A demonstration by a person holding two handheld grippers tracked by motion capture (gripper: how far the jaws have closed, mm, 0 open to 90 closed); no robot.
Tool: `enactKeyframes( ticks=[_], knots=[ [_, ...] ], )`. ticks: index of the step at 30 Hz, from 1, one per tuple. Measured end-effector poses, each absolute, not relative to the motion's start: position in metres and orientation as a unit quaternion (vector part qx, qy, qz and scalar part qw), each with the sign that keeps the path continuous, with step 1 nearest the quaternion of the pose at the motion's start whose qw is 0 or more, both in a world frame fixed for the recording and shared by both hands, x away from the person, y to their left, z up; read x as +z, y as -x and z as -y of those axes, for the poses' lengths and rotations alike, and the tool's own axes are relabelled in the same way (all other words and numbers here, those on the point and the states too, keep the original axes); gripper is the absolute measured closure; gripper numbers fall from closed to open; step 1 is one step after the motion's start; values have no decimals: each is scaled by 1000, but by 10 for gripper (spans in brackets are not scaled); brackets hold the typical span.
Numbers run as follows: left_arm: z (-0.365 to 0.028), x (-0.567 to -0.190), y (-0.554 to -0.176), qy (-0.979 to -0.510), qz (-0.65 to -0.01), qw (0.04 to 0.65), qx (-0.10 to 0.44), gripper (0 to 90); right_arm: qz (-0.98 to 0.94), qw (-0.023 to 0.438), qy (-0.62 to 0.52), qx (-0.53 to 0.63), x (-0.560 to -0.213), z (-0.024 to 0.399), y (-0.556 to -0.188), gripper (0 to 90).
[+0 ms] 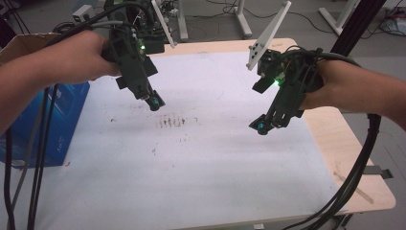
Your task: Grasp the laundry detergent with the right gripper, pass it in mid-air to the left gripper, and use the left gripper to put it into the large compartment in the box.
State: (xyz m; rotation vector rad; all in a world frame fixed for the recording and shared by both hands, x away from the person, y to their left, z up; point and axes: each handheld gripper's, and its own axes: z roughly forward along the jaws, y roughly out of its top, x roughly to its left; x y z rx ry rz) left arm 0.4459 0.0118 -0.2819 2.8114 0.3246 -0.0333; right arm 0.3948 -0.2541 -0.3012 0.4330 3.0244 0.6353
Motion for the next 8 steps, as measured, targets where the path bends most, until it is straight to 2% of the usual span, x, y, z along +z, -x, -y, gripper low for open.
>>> enactKeyframes(
  ticks=[8],
  knots=[
    [-14, -283, -447, -980, -116, 159, 0, 16, -966, 11, -146, 214, -304, 258, -392, 13]
  ],
)
